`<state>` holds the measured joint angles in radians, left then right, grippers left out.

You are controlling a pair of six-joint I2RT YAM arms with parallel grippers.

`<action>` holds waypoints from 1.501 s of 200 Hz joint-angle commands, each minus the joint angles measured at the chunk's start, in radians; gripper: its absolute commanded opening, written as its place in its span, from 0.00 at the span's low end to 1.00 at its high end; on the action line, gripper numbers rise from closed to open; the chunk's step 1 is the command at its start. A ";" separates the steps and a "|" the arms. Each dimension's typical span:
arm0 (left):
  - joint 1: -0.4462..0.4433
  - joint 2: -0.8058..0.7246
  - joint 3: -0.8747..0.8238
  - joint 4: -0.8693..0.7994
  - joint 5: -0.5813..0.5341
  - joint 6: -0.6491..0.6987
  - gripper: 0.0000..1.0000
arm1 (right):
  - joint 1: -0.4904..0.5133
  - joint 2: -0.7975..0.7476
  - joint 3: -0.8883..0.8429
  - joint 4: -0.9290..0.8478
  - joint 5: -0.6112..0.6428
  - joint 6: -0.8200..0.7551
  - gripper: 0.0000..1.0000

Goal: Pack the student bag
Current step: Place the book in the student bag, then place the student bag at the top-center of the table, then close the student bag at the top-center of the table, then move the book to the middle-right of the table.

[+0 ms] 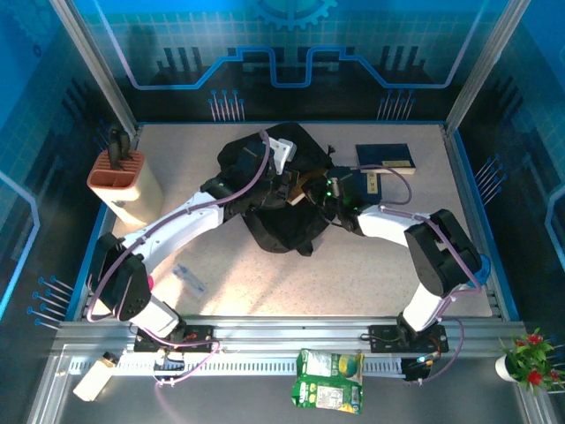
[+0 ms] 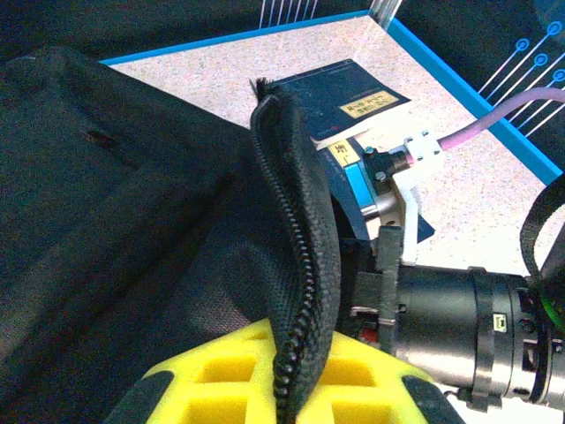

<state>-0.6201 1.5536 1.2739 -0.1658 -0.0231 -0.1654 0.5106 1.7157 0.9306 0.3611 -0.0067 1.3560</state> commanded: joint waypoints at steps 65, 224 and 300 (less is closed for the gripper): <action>0.056 0.066 0.026 0.071 -0.012 -0.122 0.00 | 0.040 0.137 0.175 -0.069 -0.232 0.117 0.48; 0.213 -0.131 -0.155 -0.026 -0.042 -0.040 0.04 | -0.222 -0.332 0.024 -0.651 -0.055 -0.475 0.82; 0.218 -0.243 -0.256 -0.104 0.148 -0.014 0.89 | -0.315 0.032 0.281 -0.720 -0.047 -0.645 0.80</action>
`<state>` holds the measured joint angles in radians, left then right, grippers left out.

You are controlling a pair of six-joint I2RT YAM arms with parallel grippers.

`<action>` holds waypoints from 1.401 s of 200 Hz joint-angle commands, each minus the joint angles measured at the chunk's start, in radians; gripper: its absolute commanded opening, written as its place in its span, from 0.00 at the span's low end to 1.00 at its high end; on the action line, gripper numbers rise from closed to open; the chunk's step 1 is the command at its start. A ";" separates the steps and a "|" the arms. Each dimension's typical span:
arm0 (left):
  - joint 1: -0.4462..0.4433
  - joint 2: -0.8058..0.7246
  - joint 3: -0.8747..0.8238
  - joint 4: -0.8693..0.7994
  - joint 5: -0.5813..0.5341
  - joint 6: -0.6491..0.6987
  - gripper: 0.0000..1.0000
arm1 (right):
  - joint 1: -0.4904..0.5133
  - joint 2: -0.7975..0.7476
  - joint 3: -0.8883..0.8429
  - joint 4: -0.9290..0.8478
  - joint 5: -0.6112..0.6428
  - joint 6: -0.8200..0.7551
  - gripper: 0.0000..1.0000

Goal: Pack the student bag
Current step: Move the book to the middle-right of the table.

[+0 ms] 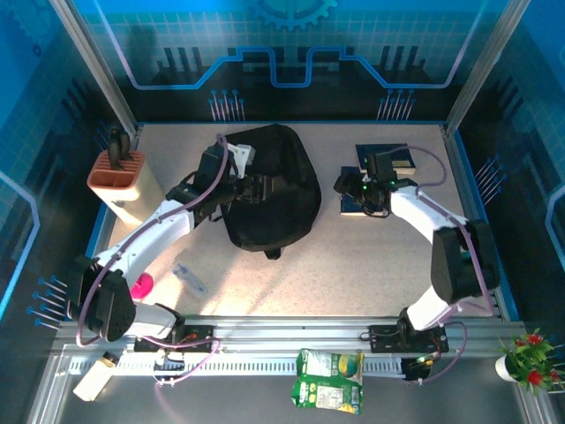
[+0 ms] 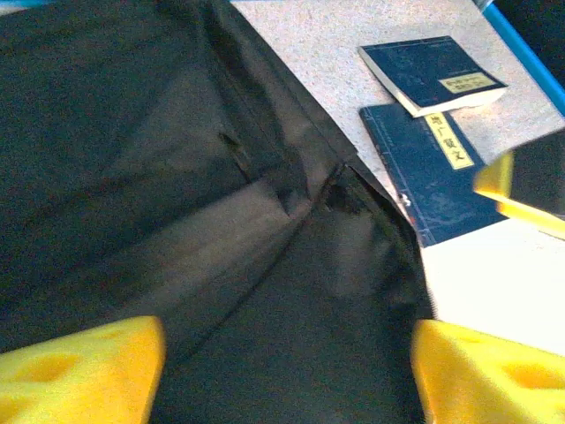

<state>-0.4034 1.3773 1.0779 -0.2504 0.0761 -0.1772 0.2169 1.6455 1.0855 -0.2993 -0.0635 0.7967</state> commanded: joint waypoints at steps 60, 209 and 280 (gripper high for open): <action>0.000 -0.096 -0.080 0.006 0.054 -0.111 0.99 | -0.037 0.380 0.397 -0.223 0.039 -0.139 0.79; -0.144 0.191 0.152 0.037 0.099 -0.255 0.99 | 0.094 -0.001 -0.232 -0.081 -0.070 0.147 0.76; -0.278 0.386 0.320 0.035 0.124 -0.457 0.99 | -0.031 -0.293 -0.101 -0.193 -0.018 -0.126 0.79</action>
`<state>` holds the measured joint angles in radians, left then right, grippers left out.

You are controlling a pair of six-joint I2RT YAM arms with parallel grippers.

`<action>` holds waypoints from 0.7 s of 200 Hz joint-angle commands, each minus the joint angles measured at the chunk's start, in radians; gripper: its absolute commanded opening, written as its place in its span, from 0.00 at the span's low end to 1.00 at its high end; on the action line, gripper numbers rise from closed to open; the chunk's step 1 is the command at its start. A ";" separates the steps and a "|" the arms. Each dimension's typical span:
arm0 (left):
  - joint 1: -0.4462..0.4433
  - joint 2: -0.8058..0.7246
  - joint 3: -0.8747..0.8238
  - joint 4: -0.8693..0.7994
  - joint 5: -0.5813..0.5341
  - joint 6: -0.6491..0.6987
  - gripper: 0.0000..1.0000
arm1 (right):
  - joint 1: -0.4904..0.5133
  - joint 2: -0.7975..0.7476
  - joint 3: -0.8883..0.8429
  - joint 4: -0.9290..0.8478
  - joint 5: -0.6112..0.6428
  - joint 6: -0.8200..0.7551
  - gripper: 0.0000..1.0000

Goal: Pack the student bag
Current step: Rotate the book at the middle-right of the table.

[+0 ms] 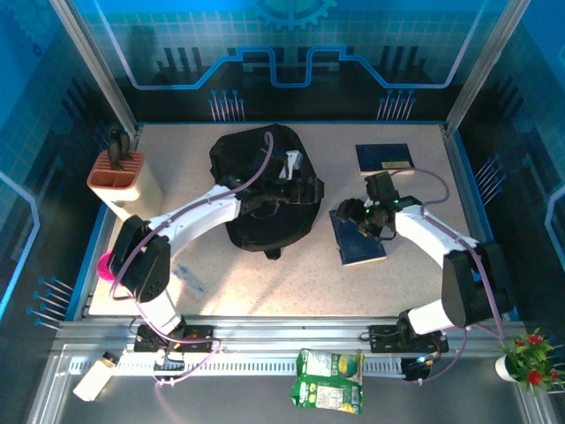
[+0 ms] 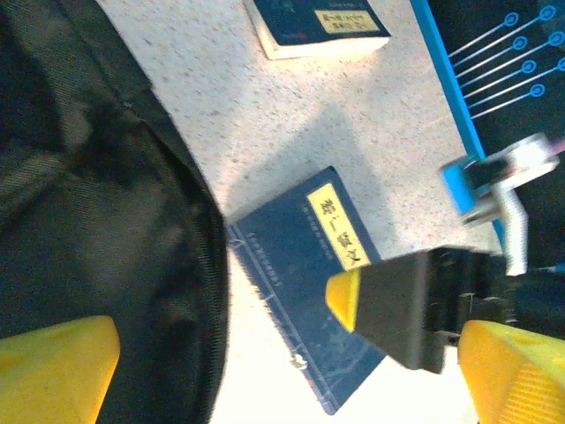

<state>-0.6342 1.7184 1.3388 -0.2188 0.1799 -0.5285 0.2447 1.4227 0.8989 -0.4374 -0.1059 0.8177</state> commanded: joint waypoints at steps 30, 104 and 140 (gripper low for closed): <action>-0.114 0.093 0.100 -0.038 -0.046 -0.173 0.98 | -0.158 -0.085 0.094 -0.096 -0.007 -0.277 0.76; -0.214 0.254 0.172 -0.044 -0.057 -0.390 0.80 | -0.238 0.059 0.089 -0.160 0.024 -0.372 0.62; -0.216 0.337 0.210 -0.066 -0.025 -0.401 0.71 | -0.238 0.128 0.070 -0.161 0.046 -0.374 0.57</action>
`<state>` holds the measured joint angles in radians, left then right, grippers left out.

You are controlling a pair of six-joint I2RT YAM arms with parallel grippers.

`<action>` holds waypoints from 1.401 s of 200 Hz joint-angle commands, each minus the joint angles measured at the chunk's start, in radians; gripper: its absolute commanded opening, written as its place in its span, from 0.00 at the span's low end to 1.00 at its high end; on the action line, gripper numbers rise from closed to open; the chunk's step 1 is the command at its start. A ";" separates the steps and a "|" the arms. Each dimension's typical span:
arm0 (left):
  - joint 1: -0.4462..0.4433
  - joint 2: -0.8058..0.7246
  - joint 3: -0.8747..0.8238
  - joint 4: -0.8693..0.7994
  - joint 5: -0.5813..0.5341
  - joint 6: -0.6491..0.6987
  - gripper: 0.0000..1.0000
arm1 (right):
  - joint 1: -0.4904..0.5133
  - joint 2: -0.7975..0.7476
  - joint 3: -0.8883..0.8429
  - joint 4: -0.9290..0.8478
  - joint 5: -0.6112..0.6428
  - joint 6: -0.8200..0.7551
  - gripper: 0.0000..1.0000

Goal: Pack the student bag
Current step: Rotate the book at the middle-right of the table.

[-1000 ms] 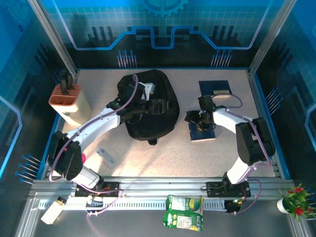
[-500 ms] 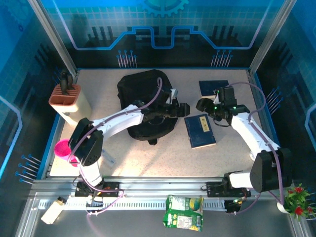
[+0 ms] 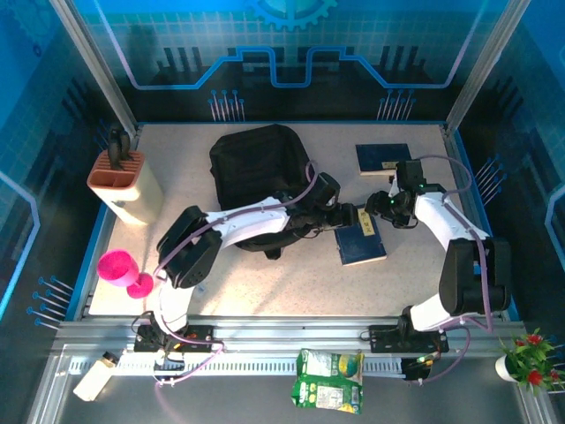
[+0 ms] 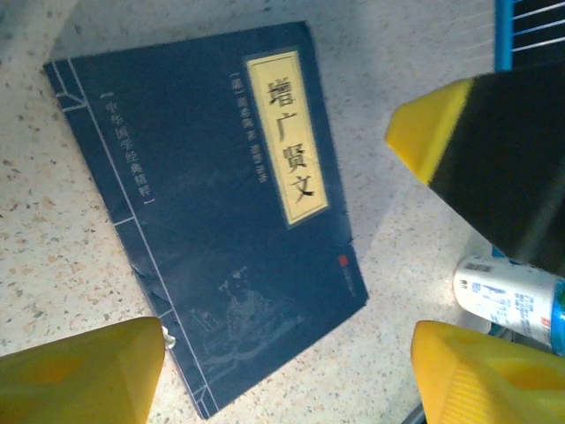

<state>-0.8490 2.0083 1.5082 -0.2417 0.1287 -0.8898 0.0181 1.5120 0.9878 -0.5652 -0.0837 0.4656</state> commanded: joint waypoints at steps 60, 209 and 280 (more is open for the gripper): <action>-0.001 0.144 0.044 -0.064 0.024 -0.066 0.58 | -0.011 0.080 -0.079 -0.040 0.038 0.019 0.57; 0.000 0.191 0.048 -0.102 -0.008 -0.071 0.47 | 0.035 -0.055 -0.132 -0.111 -0.026 0.012 0.48; 0.001 0.200 0.044 -0.112 -0.001 -0.080 0.47 | 0.030 0.061 -0.099 -0.076 0.002 0.012 0.32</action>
<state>-0.8474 2.1689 1.5360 -0.3103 0.1246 -0.9447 0.0578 1.5513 0.8810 -0.6384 -0.1009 0.4801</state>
